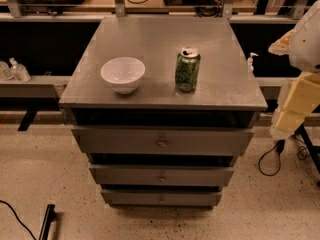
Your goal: Open top drawer
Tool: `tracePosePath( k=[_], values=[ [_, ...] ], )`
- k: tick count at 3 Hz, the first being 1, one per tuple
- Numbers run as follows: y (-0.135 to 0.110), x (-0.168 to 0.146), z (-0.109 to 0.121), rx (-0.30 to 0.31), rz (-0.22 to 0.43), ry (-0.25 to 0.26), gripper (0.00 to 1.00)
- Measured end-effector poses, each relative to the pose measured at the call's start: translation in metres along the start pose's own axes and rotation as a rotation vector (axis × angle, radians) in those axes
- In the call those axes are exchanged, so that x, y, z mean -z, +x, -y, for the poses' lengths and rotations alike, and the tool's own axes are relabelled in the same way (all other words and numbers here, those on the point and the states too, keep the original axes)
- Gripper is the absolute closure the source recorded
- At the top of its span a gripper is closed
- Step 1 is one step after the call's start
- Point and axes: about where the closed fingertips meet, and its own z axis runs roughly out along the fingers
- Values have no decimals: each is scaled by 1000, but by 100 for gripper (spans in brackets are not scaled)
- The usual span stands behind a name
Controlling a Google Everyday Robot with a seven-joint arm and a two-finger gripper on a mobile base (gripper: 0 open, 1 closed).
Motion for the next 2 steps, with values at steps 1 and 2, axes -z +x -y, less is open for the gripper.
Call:
tracePosePath(
  k=[1,2],
  values=[
    [0,0,0,0,0,0,0],
    [0,-25,-11,16,43,-81,0]
  ],
)
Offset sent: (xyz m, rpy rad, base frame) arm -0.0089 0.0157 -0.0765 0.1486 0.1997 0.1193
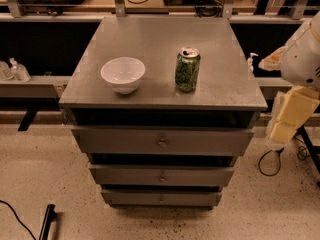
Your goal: Open top drawer
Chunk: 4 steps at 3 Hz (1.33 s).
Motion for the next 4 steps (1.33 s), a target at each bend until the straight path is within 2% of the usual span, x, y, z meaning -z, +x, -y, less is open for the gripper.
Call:
tracePosePath(
  k=[1,2,3,4],
  values=[
    [-16,-32,-36,7,128,-69,0],
    [-53,-112,-93,-32,326,-145,0],
    [-53,-111,-93,-31,324,-143,0],
    [-64,-138,-80,4,302,-114,0]
  ],
)
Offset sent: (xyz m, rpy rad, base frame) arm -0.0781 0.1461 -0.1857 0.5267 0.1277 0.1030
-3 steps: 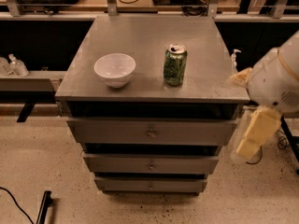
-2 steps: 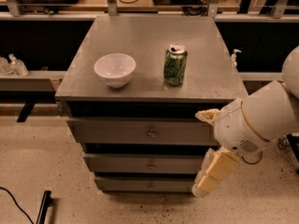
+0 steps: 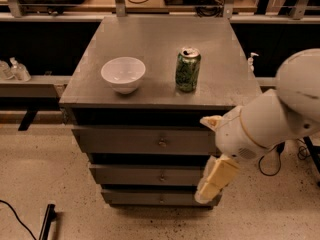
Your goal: Open top drawer
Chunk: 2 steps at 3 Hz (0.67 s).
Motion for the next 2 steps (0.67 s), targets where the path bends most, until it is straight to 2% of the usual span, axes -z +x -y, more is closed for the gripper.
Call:
tracePosePath(
  k=[1,2],
  values=[
    [-12,-60,28,82,-53,3,0],
    [-22,-104,51,154,-78,-1,0]
  ],
)
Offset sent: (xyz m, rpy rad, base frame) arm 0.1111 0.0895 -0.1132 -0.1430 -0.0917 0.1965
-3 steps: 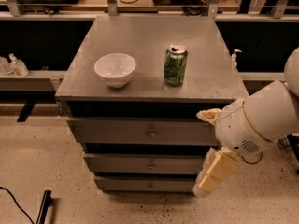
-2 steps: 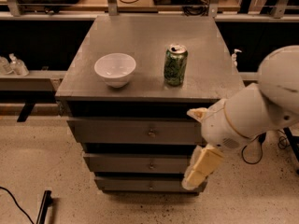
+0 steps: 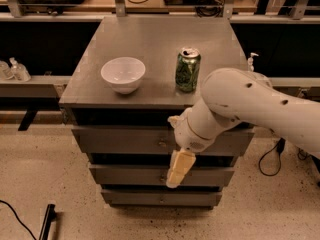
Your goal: Open top drawer
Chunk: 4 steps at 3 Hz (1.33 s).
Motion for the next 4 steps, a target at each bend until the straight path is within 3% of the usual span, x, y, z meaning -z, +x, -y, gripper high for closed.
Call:
tracePosePath(
  k=[1,2,4],
  values=[
    [-7,-29,18,51,-10,4,0],
    [-6,-51,31,59,-8,14,0],
    [21,-87,61,0,-24,11,0]
  ],
)
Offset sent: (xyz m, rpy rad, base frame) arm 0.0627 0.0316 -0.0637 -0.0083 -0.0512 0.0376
